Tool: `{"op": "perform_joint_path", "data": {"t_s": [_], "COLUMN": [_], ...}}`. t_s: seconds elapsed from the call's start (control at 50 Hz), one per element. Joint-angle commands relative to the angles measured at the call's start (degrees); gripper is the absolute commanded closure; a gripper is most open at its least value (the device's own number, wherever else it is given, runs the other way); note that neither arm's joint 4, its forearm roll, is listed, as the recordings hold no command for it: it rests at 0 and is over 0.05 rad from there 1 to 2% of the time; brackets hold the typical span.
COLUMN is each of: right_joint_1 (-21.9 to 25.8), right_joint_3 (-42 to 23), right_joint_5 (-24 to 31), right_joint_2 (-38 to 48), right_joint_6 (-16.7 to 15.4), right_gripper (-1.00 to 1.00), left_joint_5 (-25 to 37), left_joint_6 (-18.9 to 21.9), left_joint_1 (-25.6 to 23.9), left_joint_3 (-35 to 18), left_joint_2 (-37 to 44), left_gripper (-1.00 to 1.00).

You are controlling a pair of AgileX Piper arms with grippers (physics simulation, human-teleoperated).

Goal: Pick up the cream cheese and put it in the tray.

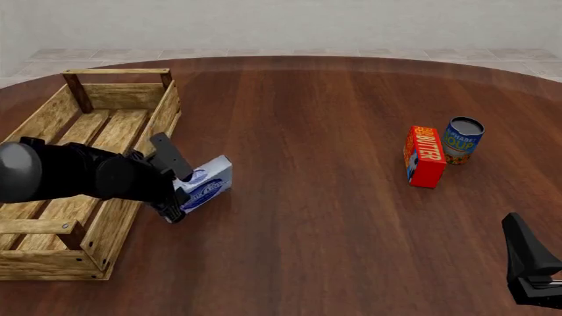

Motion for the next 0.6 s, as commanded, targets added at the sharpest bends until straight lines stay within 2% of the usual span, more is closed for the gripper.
{"op": "perform_joint_path", "data": {"t_s": [0.02,0.06,0.1,0.22,0.4,0.42,0.46,0.5,0.52,0.6], "right_joint_1": [0.0,0.0,0.0,0.0,0.0,0.0,0.01,0.01,0.01,0.01], "right_joint_3": [0.04,-0.01,-0.04,-0.03,-0.08,-0.07,-0.02,0.03,0.01,-0.08], "right_joint_5": [-0.08,0.07,0.2,0.17,0.32,0.34,0.21,0.03,0.12,0.29], "right_joint_2": [0.05,-0.07,-0.15,-0.13,-0.25,-0.28,-0.21,-0.07,-0.12,-0.23], "right_joint_6": [-0.01,-0.01,0.01,0.01,0.01,0.0,-0.01,-0.01,0.0,-0.01], "right_gripper": [-1.0,-1.0,-1.0,-1.0,-1.0,-1.0,-1.0,-1.0,-1.0,-1.0], "left_joint_5": [-0.12,-0.83,-0.14,-0.08,0.31,-0.54,-1.48,-1.74,-0.97,-0.94], "left_joint_6": [-2.65,-2.0,-3.24,-3.74,-7.53,-6.07,-4.81,-5.83,-8.16,-9.43], "left_joint_1": [-2.38,-2.68,-4.31,-3.36,-2.89,-1.02,-0.78,-0.68,-0.76,-0.67], "left_joint_3": [-0.8,-0.23,0.33,-0.53,-0.33,-0.21,0.67,1.0,0.44,0.98], "left_joint_2": [-3.25,-2.74,-4.33,-5.15,-8.56,-7.86,-8.35,-8.47,-9.16,-11.11], "left_gripper": [1.0,1.0,1.0,1.0,1.0,1.0,1.0,1.0,1.0,1.0]}}
